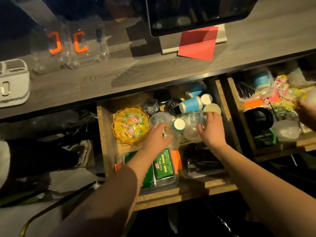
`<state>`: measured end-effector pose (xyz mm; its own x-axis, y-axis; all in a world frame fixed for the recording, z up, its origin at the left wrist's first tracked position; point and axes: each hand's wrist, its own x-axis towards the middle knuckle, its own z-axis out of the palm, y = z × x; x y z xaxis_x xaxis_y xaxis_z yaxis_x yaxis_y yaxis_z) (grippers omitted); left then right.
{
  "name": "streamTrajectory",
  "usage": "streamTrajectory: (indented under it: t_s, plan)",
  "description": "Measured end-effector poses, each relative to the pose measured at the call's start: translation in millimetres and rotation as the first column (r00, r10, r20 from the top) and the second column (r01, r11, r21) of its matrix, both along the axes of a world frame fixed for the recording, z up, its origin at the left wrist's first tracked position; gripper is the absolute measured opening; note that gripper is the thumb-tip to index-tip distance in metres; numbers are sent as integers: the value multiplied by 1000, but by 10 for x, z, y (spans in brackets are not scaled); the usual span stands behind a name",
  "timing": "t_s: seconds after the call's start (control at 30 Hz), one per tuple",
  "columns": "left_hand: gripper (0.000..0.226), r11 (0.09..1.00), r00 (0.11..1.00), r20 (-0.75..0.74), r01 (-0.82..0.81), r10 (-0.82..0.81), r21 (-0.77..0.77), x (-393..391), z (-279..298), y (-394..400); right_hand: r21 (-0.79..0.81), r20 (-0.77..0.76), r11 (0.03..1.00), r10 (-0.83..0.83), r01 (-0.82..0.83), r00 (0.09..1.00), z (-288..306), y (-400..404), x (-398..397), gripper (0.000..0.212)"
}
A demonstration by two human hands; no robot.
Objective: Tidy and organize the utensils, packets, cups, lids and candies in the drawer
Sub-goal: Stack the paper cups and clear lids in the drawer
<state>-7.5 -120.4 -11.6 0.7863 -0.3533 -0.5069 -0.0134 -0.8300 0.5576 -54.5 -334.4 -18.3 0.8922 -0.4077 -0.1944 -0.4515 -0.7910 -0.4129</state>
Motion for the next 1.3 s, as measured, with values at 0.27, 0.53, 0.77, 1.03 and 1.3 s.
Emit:
streamTrajectory:
  t_s: [0.27, 0.53, 0.77, 1.03, 1.3]
  plan:
    - [68, 967, 978, 15, 205, -210, 153, 229, -441, -636, -328, -333, 853, 298, -406, 895, -425, -620, 453, 90]
    - [69, 874, 920, -8, 376, -393, 308, 369, -749, -933, -363, -551, 698, 373, -617, 746, -485, -704, 522, 68]
    - [61, 969, 986, -13, 167, -168, 181, 416, -642, -844, -329, -466, 772, 368, -544, 804, -410, -695, 565, 74]
    - [52, 887, 907, -232, -402, 351, -228, 271, -81, -497, 68, -89, 997, 54, -48, 995, 198, -580, 358, 83]
    - [70, 615, 687, -619, -688, 381, -385, 85, 483, -30, 693, 74, 703, -287, 158, 955, 710, -307, 72, 76]
